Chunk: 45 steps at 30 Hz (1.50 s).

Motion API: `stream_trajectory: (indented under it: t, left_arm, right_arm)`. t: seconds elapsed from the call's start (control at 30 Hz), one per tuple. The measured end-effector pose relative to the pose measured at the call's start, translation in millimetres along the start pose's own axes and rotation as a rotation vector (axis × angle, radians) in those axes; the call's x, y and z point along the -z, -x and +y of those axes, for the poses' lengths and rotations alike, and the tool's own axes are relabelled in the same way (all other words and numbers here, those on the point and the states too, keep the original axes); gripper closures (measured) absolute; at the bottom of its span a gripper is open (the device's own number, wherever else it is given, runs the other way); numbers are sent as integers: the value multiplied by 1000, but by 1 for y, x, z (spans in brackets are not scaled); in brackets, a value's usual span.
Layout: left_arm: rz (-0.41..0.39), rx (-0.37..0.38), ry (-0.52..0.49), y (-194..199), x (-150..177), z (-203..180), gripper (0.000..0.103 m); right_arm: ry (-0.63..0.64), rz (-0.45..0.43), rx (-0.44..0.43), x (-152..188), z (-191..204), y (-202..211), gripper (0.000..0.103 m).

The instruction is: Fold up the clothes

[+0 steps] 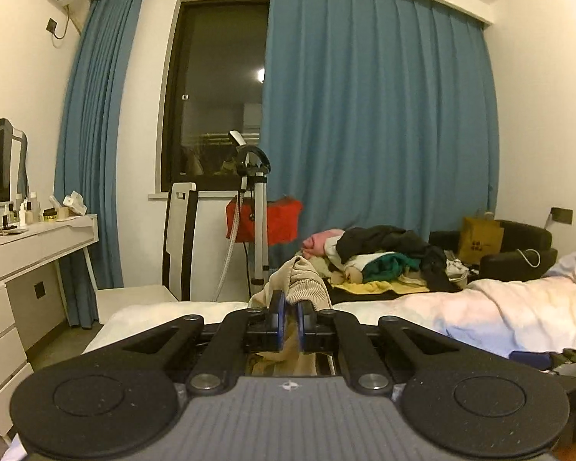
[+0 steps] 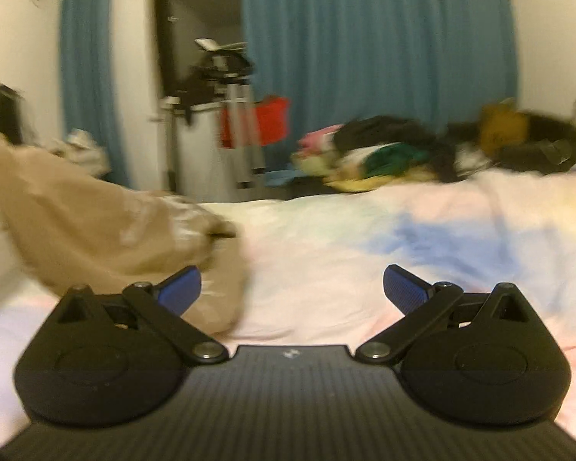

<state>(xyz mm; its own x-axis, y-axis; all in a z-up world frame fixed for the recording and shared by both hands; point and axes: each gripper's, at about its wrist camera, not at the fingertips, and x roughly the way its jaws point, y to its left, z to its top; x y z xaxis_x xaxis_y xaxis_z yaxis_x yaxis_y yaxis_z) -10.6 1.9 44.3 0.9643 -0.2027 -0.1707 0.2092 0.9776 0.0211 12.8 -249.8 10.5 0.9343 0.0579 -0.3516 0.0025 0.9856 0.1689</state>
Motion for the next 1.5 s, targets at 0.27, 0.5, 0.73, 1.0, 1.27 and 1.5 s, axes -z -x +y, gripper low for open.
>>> stream_trajectory:
  t: [0.27, 0.5, 0.73, 1.0, 1.27, 1.5]
  left_arm:
    - [-31, 4, 43, -13, 17, 15, 96]
    - [-27, -19, 120, -36, 45, 43, 96]
    - [-79, 52, 114, -36, 53, 43, 96]
    - [-170, 157, 93, 0, 53, 21, 100]
    - [-185, 171, 132, 26, 44, 21, 100]
    - [40, 151, 91, -8, 66, 15, 100]
  right_arm:
    - [178, 65, -222, 37, 79, -34, 0]
    - [154, 154, 18, 54, 62, -89, 0]
    - [-140, 80, 231, 18, -18, -88, 0]
    - [-211, -133, 274, -24, -54, -60, 0]
    - [-109, -272, 215, -59, -73, 2, 0]
    - [-153, 227, 112, -24, -95, -60, 0]
